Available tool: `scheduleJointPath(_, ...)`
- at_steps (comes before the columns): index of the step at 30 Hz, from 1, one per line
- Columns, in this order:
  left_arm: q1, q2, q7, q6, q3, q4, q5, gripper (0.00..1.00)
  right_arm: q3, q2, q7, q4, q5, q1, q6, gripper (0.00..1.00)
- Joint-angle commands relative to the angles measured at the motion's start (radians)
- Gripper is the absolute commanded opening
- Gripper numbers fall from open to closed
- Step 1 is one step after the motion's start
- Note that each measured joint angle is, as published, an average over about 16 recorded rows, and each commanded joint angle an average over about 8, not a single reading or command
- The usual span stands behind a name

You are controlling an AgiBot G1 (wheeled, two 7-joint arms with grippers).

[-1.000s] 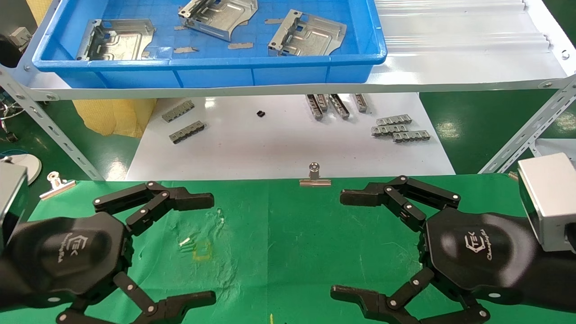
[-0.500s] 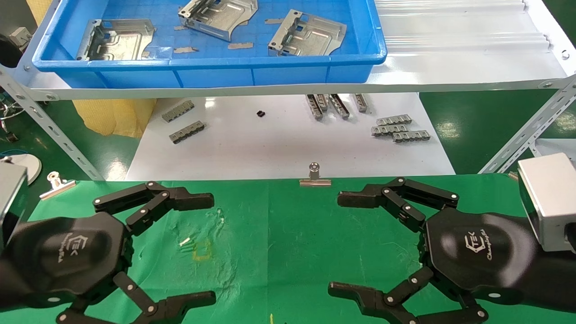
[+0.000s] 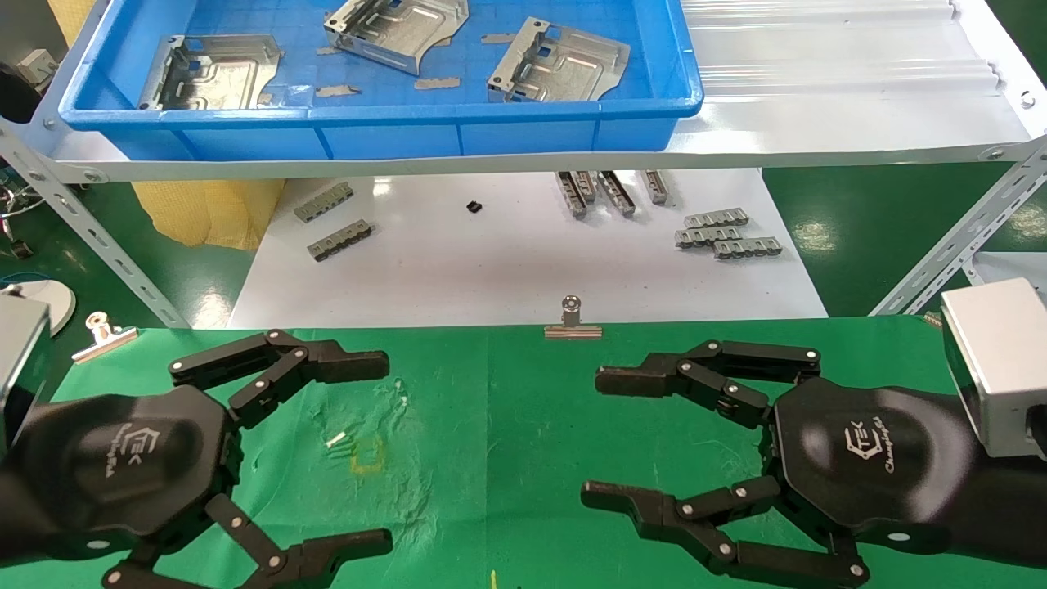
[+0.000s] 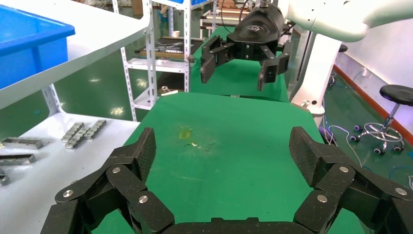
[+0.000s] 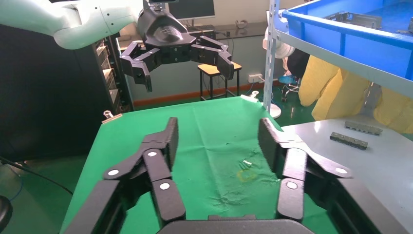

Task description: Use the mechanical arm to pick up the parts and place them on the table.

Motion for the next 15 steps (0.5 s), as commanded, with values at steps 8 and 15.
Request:
scheduleJointPath(8,0.0,0.0,0.0,0.0,0.0,0.0,0.0,1.0,0.0,0.0,0.0,0.0,0.0,0.0,0.0,0.0)
scheduleJointPath(15,0.0,0.0,0.0,0.0,0.0,0.0,0.0,1.0,0.0,0.0,0.0,0.0,0.0,0.0,0.0,0.0)
